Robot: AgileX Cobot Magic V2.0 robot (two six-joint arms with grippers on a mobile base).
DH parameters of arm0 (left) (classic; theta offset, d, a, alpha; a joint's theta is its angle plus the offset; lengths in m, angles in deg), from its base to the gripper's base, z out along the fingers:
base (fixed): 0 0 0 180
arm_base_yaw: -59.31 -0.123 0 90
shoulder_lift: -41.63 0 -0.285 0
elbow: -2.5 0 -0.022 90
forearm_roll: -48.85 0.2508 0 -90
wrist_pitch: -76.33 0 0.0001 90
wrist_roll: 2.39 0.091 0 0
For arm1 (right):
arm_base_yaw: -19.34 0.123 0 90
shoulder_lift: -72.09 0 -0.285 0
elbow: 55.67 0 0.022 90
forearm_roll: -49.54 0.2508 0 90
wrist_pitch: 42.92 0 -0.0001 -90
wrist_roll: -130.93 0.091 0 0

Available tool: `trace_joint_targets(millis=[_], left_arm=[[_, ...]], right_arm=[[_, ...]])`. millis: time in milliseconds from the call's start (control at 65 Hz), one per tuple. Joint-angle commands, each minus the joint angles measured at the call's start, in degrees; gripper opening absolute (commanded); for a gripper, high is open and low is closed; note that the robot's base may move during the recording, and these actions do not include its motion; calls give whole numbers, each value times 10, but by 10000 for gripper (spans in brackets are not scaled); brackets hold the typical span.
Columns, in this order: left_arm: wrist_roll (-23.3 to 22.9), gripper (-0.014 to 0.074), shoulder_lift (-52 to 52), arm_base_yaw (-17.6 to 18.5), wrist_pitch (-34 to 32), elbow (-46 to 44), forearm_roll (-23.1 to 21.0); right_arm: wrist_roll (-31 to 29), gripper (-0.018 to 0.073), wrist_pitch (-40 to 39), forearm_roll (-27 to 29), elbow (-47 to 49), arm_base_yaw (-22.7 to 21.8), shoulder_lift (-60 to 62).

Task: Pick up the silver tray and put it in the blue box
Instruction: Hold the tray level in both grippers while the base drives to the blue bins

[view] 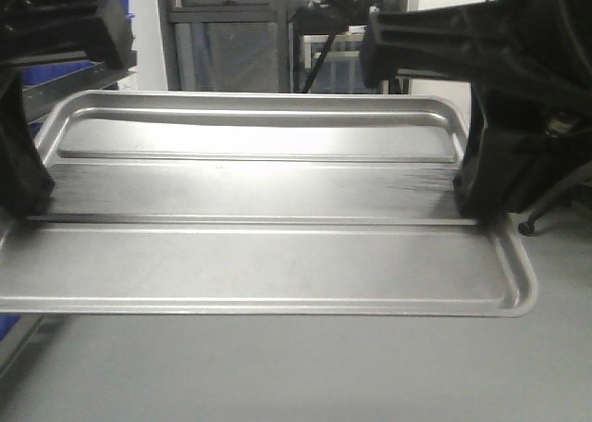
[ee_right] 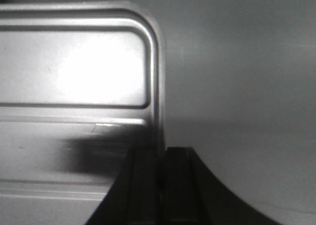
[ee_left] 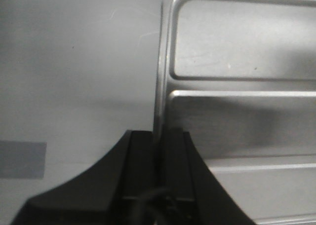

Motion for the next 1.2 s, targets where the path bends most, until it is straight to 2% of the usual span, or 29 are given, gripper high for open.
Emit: trace_joint_targets(millis=[0,292,400,1184], left_arm=[[-5,-104,-10,3,4,-12,17],[-5,-104,-10,3,2,-12,18],[-5,-104,-3,-7,1,-15,64],[-5,-104,1,-6,3,-16,70]], right_arm=[[0,53,6,-30,15,-1,15],[0,53,20,-31,15,-1,11],[0,53,18,-53,17,-11,2],[0,53,45,-57,18,-9,1]])
